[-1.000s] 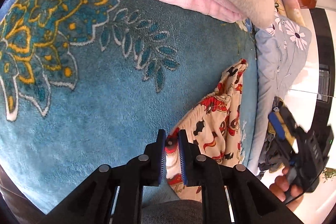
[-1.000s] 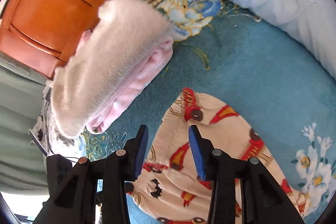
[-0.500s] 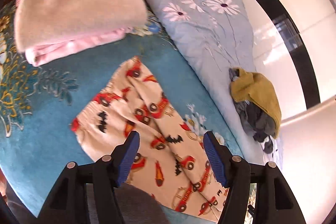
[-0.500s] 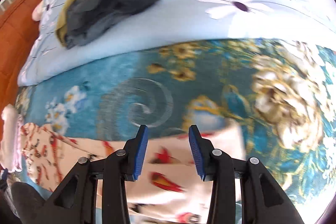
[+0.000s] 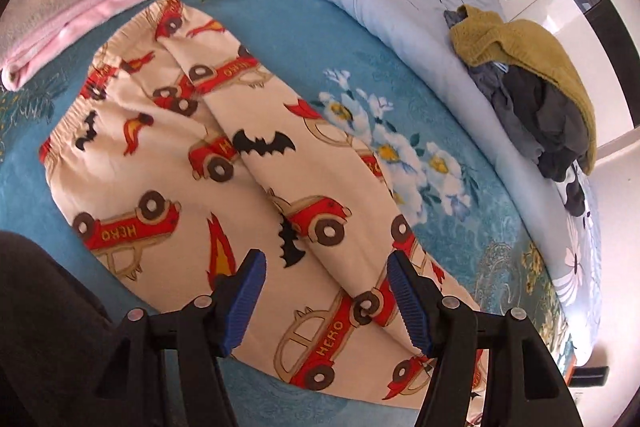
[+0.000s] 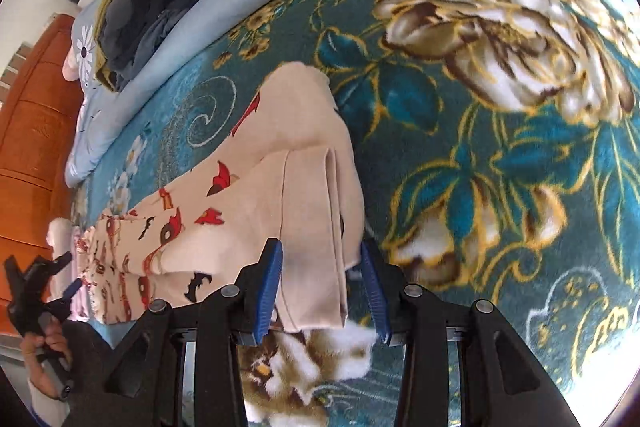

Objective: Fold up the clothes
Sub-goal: 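Lay the pants flat on the rug with both grippers, legs stacked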

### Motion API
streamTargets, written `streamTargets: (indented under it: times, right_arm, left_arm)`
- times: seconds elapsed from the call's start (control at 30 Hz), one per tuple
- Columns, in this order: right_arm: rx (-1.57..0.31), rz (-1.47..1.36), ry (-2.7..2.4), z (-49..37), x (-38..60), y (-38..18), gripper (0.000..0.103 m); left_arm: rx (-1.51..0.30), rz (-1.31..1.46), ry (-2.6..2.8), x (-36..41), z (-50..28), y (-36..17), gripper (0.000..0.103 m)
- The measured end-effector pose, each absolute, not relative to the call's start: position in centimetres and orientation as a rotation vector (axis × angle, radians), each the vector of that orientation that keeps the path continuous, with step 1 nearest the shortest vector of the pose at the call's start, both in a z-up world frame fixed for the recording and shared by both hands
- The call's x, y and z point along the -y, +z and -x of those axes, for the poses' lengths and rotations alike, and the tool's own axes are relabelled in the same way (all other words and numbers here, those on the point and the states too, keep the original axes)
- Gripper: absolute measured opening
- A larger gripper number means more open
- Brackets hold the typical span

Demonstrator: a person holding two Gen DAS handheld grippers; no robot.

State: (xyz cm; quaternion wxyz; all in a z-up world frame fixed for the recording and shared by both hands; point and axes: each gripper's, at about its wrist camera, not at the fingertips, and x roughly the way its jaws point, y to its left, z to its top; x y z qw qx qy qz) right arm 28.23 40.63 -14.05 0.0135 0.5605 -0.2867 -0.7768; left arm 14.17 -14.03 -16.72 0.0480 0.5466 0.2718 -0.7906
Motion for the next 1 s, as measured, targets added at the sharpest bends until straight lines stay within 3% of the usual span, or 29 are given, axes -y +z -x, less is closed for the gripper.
streamTargets:
  times: [0.13, 0.23, 0.3, 0.33, 0.47, 0.7, 0.8, 0.87, 1.0]
  right_arm:
    - [0.99, -1.692, -2.394, -29.7, -40.3, -15.2, 0.041]
    - [1.069, -1.649, -2.405, -30.1, -40.2, -15.2, 0.044]
    - [1.127, -1.611, -2.371, -30.4, -40.1, -14.8, 0.023]
    - [1.156, -1.591, -2.35, -30.5, -40.0, -14.7, 0.004]
    - [1.184, -1.459, -2.316, -28.5, -39.7, -12.3, 0.003]
    - [1.012, -1.137, -2.423, -18.5, -40.9, -2.4, 0.003]
    - [0.84, -0.986, -2.61, -15.1, -41.6, 2.0, 0.002]
    - [0.807, -1.003, -2.683, -12.2, -42.3, 1.6, 0.002]
    - [0.864, -1.296, -2.709, -6.6, -43.0, -5.1, 0.002]
  left_arm:
    - [-0.658, -1.747, -2.381, 10.7, -15.2, -18.6, 0.067]
    - [-0.645, -1.817, -2.342, 9.6, -15.9, -19.8, 0.067]
    - [-0.644, -1.838, -2.309, 9.5, -16.2, -20.3, 0.067]
    - [-0.634, -1.841, -2.293, 9.6, -16.3, -20.4, 0.067]
    - [-0.641, -1.833, -2.212, 10.4, -16.6, -21.0, 0.067]
    - [-0.645, -1.796, -2.216, 10.6, -17.0, -20.8, 0.067]
    - [-0.655, -1.795, -2.215, 10.6, -17.0, -20.8, 0.067]
    - [-0.654, -1.8, -2.21, 10.6, -16.9, -21.0, 0.067]
    - [-0.684, -1.789, -2.241, 10.7, -16.9, -20.7, 0.067]
